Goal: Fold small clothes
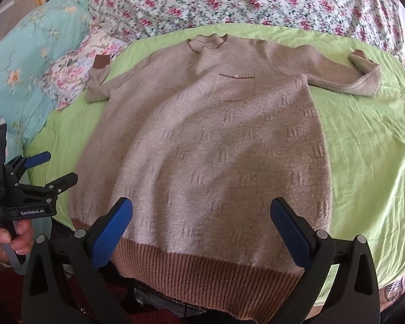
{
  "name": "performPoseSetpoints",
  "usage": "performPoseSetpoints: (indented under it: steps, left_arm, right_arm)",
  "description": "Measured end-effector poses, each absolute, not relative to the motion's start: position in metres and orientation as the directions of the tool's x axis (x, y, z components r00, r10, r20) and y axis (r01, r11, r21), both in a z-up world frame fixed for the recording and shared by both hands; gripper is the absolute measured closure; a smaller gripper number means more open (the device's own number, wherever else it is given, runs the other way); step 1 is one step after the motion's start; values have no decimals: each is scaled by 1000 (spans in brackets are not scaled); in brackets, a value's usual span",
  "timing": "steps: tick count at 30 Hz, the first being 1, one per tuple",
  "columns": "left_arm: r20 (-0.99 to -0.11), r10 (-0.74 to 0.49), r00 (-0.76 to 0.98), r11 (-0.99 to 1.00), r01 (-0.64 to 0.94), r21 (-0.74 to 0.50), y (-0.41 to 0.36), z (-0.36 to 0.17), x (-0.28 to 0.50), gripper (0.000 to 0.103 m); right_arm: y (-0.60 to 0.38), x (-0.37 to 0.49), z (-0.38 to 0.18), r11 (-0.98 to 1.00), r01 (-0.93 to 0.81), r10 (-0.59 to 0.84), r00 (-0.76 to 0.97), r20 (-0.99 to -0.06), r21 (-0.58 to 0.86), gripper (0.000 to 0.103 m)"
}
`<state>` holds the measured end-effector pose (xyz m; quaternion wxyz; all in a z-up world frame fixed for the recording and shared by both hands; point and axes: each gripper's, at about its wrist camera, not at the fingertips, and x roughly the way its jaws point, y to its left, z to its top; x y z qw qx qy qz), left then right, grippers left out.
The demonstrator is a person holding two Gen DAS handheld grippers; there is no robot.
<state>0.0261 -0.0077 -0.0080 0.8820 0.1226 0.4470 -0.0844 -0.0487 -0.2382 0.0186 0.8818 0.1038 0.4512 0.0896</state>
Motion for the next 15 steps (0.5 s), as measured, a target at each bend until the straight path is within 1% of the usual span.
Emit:
performPoseSetpoints:
  steps: [2,5,7,9,15]
  left_arm:
    - [-811,-42,584,956,258,136,-9,-9,32,1]
    - [-820,-85,566,962,262,81,-11,-8,41,1]
    - [-815,-68,575,960,261,104,-14,-8,46,1]
    - [-815,-64,576,958,265,112,-18,-8,52,1]
    - [-817,-61,573,952,279,124,-29,-11,76,1]
  right_arm:
    - [-247,-44,17,956,-47,262,584,-768,291,1]
    - [-263,-36,14,947,-4,265,578,-772,322,1]
    - [-276,-31,14,946,13,251,608,-754,325,1]
    - [-295,-24,15,945,50,223,622,-750,322,1]
    - [-351,5,19,923,129,198,648,-735,361,1]
